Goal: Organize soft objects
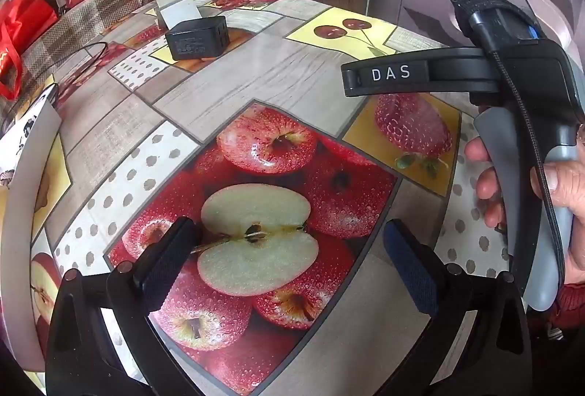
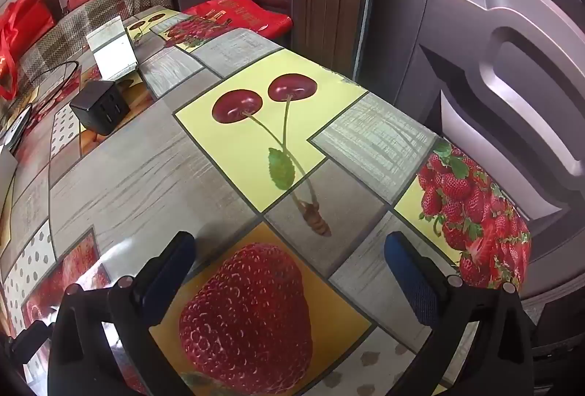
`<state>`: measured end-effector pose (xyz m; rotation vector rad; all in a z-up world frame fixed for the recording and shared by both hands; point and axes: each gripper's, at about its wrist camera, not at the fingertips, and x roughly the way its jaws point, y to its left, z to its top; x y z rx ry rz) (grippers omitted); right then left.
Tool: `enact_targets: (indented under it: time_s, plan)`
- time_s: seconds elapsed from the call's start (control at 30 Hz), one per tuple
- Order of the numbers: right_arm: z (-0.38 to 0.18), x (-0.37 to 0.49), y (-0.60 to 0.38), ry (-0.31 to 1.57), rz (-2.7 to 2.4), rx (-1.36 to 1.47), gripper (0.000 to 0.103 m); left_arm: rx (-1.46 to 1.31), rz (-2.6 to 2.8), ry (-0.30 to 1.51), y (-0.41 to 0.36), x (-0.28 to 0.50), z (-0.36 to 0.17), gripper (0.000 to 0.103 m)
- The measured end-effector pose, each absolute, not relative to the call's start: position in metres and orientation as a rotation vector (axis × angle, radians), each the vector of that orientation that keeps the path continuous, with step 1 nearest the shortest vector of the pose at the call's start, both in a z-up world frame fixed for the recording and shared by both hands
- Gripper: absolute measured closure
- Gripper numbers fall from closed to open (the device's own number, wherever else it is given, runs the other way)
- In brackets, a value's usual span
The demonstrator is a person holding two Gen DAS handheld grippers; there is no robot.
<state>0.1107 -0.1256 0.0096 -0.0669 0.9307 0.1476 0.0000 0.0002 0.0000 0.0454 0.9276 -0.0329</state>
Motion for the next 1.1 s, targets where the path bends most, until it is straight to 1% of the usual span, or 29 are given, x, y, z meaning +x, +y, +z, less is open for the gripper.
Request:
enact_targets:
  time_s: [1.1]
  plan:
    - [0.0092,0.1114,-0.1255,0.936,0.137,-0.088,0.0,0.046,-0.032,0.927,0.0002,0.0,0.0,0.001]
